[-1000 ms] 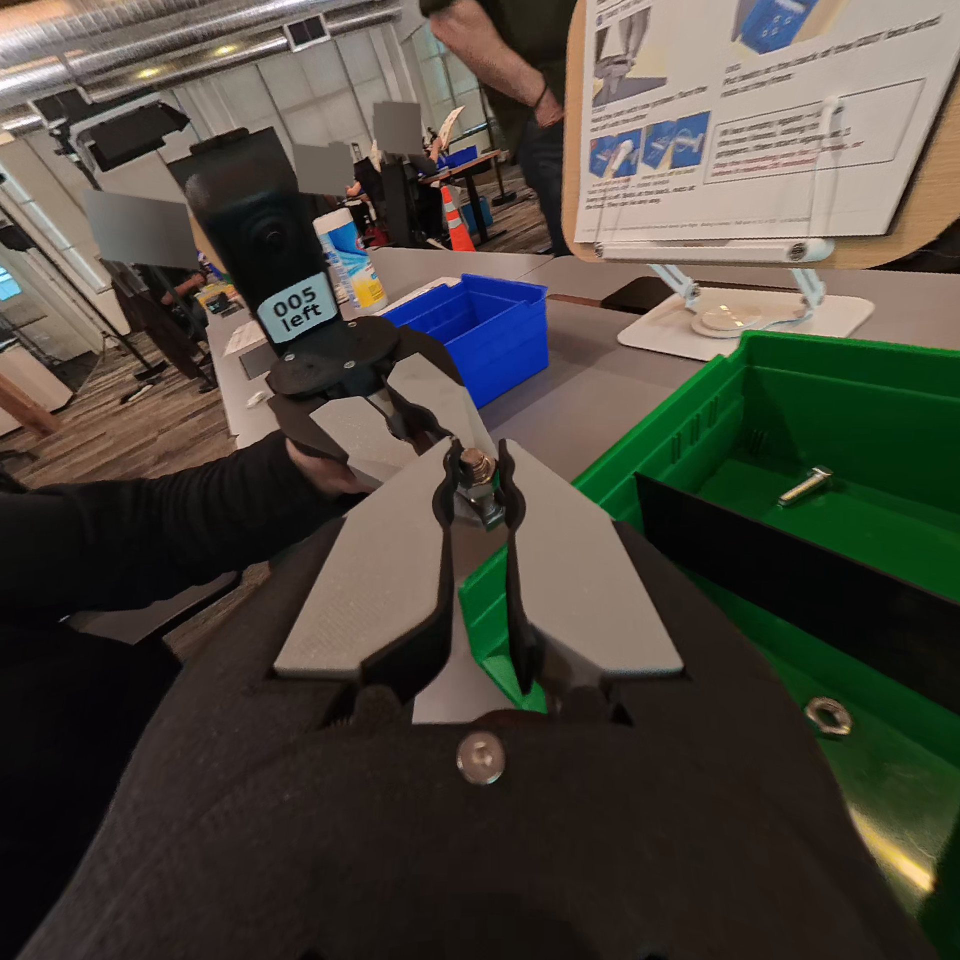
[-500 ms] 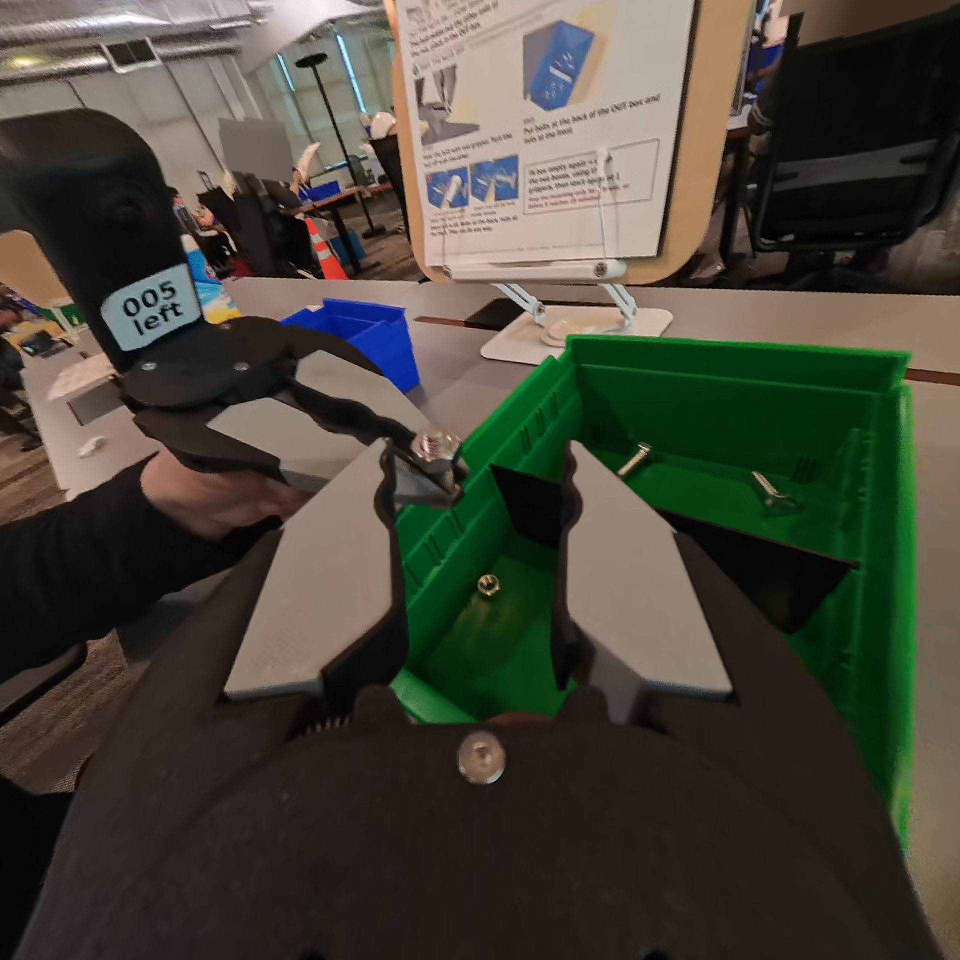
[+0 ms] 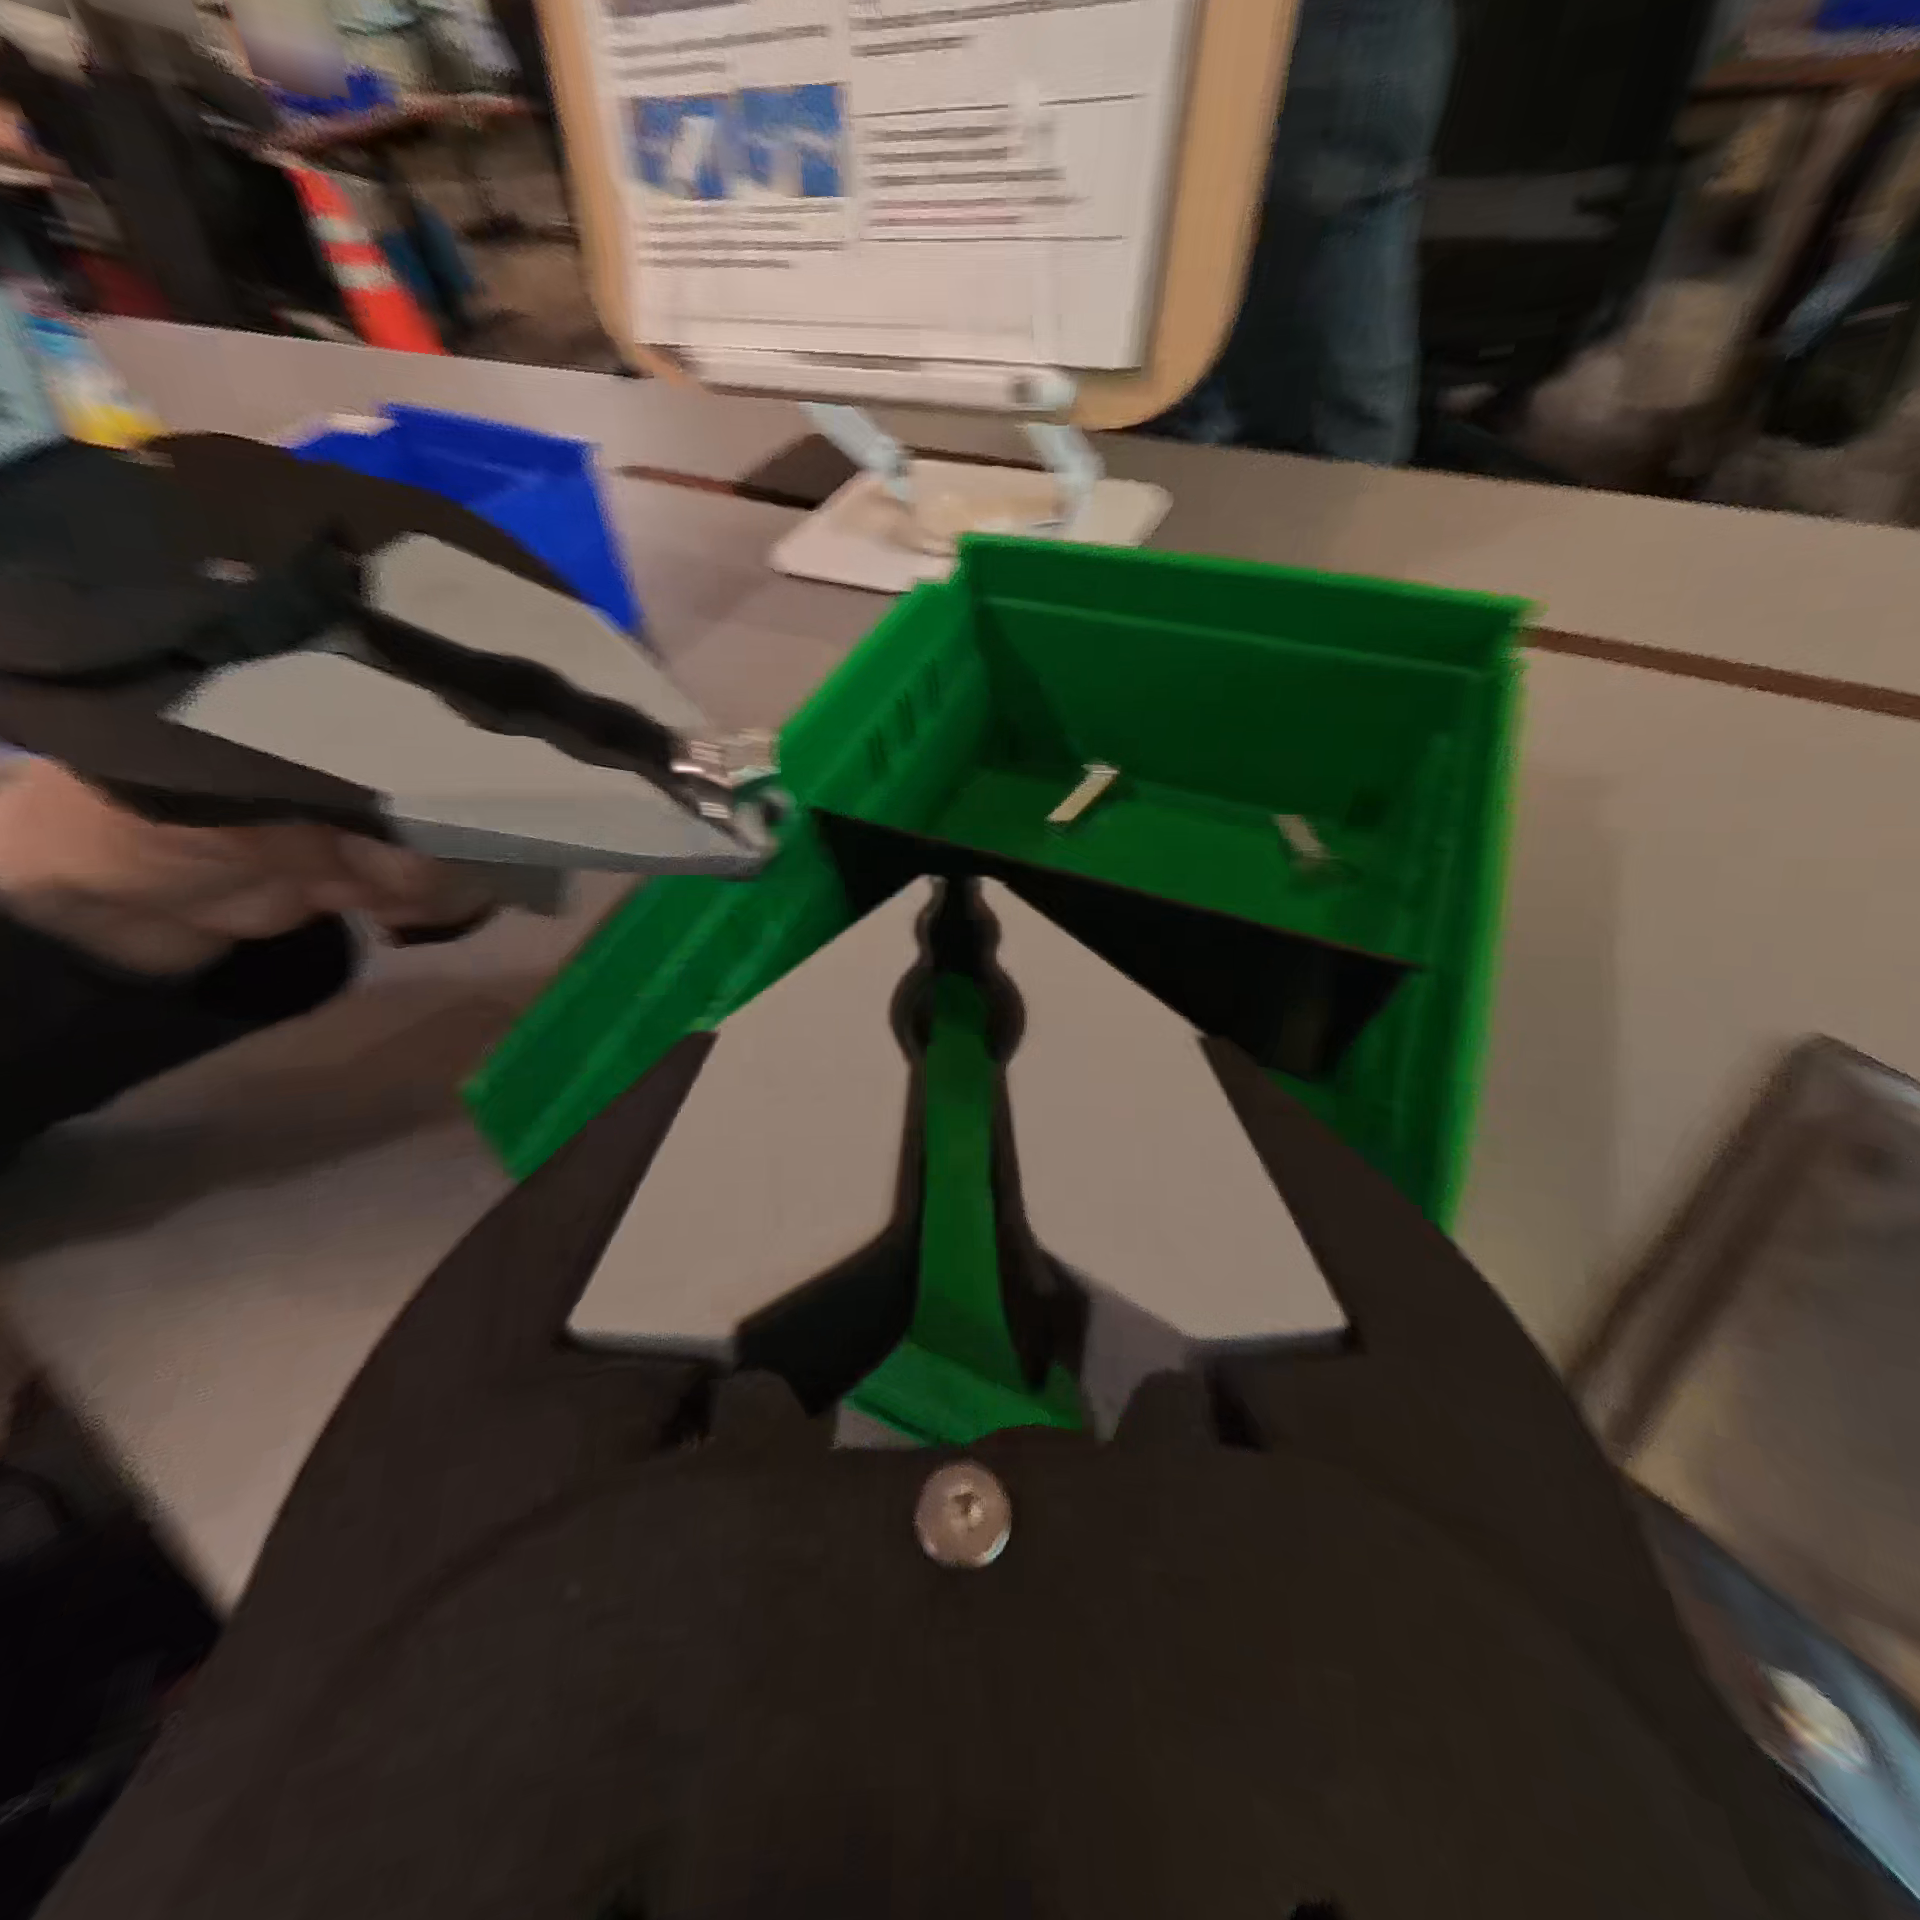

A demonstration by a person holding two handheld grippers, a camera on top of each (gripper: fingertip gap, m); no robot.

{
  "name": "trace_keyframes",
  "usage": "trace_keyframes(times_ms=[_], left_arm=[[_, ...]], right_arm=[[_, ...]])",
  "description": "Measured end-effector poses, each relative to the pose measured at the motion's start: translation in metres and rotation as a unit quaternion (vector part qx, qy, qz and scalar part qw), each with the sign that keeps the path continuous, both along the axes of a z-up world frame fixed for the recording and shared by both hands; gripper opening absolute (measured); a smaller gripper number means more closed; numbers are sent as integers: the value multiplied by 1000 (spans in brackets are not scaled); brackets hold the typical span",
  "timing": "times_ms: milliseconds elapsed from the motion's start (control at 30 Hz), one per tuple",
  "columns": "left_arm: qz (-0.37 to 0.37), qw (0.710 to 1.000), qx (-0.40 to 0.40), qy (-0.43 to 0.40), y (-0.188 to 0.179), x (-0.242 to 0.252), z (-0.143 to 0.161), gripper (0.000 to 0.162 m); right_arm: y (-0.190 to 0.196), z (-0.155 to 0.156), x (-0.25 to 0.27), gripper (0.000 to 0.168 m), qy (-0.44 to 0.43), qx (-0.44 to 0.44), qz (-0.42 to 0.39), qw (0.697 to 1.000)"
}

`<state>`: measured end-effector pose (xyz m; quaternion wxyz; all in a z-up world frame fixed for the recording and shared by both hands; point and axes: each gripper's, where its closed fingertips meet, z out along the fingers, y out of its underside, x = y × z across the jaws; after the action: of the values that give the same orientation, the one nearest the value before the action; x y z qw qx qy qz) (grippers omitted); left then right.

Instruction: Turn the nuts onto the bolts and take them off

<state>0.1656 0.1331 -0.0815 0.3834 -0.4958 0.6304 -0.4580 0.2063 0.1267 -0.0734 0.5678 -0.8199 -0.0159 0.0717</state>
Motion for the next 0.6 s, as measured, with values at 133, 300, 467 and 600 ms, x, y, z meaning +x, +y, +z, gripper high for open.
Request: trace_keyframes(times_ms=[133, 300, 467, 600], left_arm=[[-6, 1000, -2, -2, -2, 0, 2, 6], [-3, 1000, 8, 2, -3, 0, -1, 6], [-4, 1000, 8, 8, -2, 0, -4, 6], [-6, 1000, 26, 16, -7, 2, -8, 6]], right_arm=[[1, 30, -36, 39, 45, 74, 72, 994], [3, -7, -11, 38, 6, -28, 9, 1000], [-1, 36, -44, 38, 70, 81, 86, 991], [13, 5, -30, 49, 8, 20, 30, 999]])
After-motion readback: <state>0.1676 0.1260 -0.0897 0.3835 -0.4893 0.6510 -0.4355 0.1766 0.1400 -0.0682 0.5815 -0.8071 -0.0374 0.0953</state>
